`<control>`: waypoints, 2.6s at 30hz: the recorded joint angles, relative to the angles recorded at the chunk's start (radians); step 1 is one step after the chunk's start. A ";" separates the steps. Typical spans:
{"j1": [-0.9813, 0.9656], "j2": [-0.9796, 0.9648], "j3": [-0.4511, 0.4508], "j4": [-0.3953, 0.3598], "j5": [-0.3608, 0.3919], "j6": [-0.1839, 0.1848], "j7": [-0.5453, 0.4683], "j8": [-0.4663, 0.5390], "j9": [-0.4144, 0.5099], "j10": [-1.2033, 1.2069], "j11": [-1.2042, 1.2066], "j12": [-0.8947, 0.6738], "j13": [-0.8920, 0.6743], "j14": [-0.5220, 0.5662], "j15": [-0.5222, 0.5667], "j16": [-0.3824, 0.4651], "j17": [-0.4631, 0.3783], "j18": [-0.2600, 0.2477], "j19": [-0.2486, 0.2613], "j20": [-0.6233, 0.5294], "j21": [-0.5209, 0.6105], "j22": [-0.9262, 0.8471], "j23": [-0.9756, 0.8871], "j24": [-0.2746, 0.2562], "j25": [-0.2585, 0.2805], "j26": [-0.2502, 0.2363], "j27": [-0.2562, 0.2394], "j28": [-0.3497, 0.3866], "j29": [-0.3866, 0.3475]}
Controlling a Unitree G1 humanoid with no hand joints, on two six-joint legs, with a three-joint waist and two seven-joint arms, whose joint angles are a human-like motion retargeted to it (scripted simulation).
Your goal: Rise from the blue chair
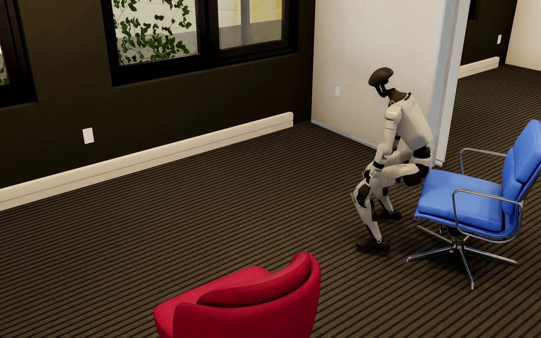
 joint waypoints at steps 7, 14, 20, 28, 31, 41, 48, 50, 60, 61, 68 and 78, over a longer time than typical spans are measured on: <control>0.494 0.528 -0.003 0.008 0.020 0.012 0.061 -0.078 -0.212 -0.627 -0.615 0.279 0.333 0.163 0.029 0.050 -0.002 -0.038 -0.019 0.096 -0.068 -0.019 0.002 0.057 -0.073 0.004 0.003 -0.037 0.059; 0.646 1.034 0.035 0.084 -0.036 0.007 0.115 -0.213 -0.355 -0.770 -1.165 0.408 0.530 0.361 0.211 0.082 -0.031 -0.198 0.031 0.159 -0.199 0.000 0.050 0.081 -0.058 0.011 0.005 -0.088 0.076; 0.721 1.285 0.033 0.126 -0.088 -0.012 0.144 -0.290 -0.429 -1.202 -1.293 0.430 0.511 0.384 0.163 0.103 -0.029 -0.090 0.068 0.166 -0.252 0.030 0.057 0.088 -0.047 0.023 -0.012 -0.111 0.065; 0.979 1.027 -0.035 -0.001 -0.191 -0.031 0.201 -0.192 -0.404 -1.248 -0.581 0.426 0.545 0.422 0.405 0.107 -0.002 0.045 0.194 0.077 -0.360 0.006 0.002 0.129 -0.012 0.024 -0.032 -0.090 -0.008; 1.084 0.830 -0.090 -0.014 -0.076 -0.027 0.203 -0.137 -0.391 -1.303 -0.640 0.393 0.576 0.364 0.307 0.131 0.031 0.055 0.132 0.061 -0.395 0.008 0.018 0.105 -0.057 0.021 -0.010 -0.074 0.050; 1.213 0.942 -0.087 0.033 0.048 0.005 0.251 -0.167 -0.437 -0.824 -1.263 0.442 0.660 0.451 0.473 0.103 0.008 -0.205 0.070 0.101 -0.408 0.015 0.104 0.060 0.005 0.015 0.020 -0.071 0.058; 0.920 1.134 -0.011 0.131 -0.026 0.011 0.175 -0.164 -0.439 -0.784 -1.248 0.487 0.588 0.394 0.323 0.070 -0.006 -0.134 0.079 0.137 -0.342 0.036 0.003 0.036 0.025 0.025 -0.027 -0.087 -0.017; 0.922 1.094 -0.019 0.145 -0.060 0.021 0.123 -0.140 -0.453 -1.067 -1.155 0.508 0.568 0.493 0.264 0.072 -0.010 -0.122 0.106 0.158 -0.289 0.041 -0.006 0.032 0.029 0.023 -0.038 -0.085 -0.024; 1.023 0.895 -0.046 0.132 -0.204 0.012 0.127 -0.043 -0.485 -1.252 -1.092 0.502 0.522 0.404 0.404 0.129 0.020 -0.101 0.227 0.183 -0.256 0.017 0.081 0.056 0.006 -0.009 -0.033 -0.067 -0.001; 1.034 0.889 -0.043 0.121 -0.195 0.013 0.137 -0.056 -0.485 -1.263 -1.089 0.501 0.531 0.392 0.406 0.126 0.019 -0.090 0.220 0.189 -0.232 0.018 0.081 0.053 -0.012 -0.007 -0.020 -0.058 0.027; 1.082 0.953 -0.048 0.093 -0.096 -0.019 0.170 -0.132 -0.487 -1.341 -1.178 0.525 0.501 0.380 0.325 0.111 0.034 -0.074 0.163 0.213 -0.189 0.033 0.111 0.016 -0.079 -0.022 -0.044 -0.071 0.032; 1.013 0.987 -0.040 0.120 -0.062 -0.019 0.152 -0.169 -0.462 -1.358 -1.337 0.527 0.517 0.439 0.384 0.052 0.034 -0.064 0.167 0.183 -0.197 0.032 0.123 -0.014 -0.044 -0.030 -0.054 -0.051 -0.002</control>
